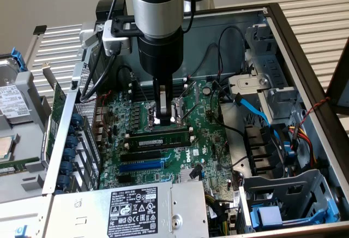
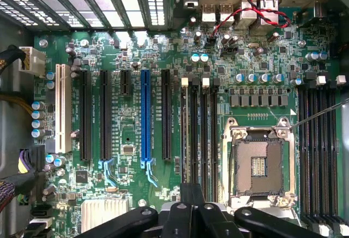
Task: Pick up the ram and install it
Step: 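Press down the ram until it locks into place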
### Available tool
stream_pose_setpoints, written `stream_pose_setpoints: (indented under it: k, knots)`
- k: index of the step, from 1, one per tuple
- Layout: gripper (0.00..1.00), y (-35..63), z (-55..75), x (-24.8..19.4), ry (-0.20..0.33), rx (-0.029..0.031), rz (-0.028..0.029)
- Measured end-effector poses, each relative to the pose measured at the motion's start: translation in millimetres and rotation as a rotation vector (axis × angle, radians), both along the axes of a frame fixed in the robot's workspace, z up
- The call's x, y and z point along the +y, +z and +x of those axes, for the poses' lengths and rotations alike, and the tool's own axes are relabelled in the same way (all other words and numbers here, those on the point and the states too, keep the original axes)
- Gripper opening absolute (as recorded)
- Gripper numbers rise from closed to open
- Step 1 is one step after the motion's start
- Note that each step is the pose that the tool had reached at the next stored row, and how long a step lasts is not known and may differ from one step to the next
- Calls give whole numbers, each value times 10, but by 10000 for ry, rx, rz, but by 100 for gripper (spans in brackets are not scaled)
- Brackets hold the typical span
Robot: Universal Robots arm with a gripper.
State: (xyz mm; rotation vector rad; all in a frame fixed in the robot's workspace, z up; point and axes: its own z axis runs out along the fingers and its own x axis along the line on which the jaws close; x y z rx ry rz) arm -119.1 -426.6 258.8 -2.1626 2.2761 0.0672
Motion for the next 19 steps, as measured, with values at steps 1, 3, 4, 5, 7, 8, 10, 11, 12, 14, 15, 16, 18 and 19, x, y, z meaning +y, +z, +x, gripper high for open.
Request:
stream_pose_setpoints:
  k: [1, 3, 4, 5, 7, 8, 10, 11, 12, 14, 15, 16, 18, 19]
  knots:
    - [11, 0, 0, 0, 0, 0, 0]
    - [11, 0, 0, 0, 0, 0, 0]
    - [11, -2, 0, 0, 0, 1, -1]
    - [11, -7, 0, 0, 0, -1, 1]
    - [11, -19, 0, 0, 0, 0, 0]
    - [11, -26, 0, 0, 0, -1, 1]
    - [11, -43, 0, 0, 0, -2, -1]
    - [11, -55, -1, 0, 0, -4, 0]
    - [11, -67, -1, 0, 0, -6, -1]
    - [11, -93, -1, 0, 0, -8, -1]
    - [11, -108, -2, 0, 0, -9, 0]
    - [11, -122, -2, 0, 0, -10, 0]
    - [11, -152, -2, 0, 0, -12, 0]
    - [11, -168, -3, 0, 1, -13, 0]
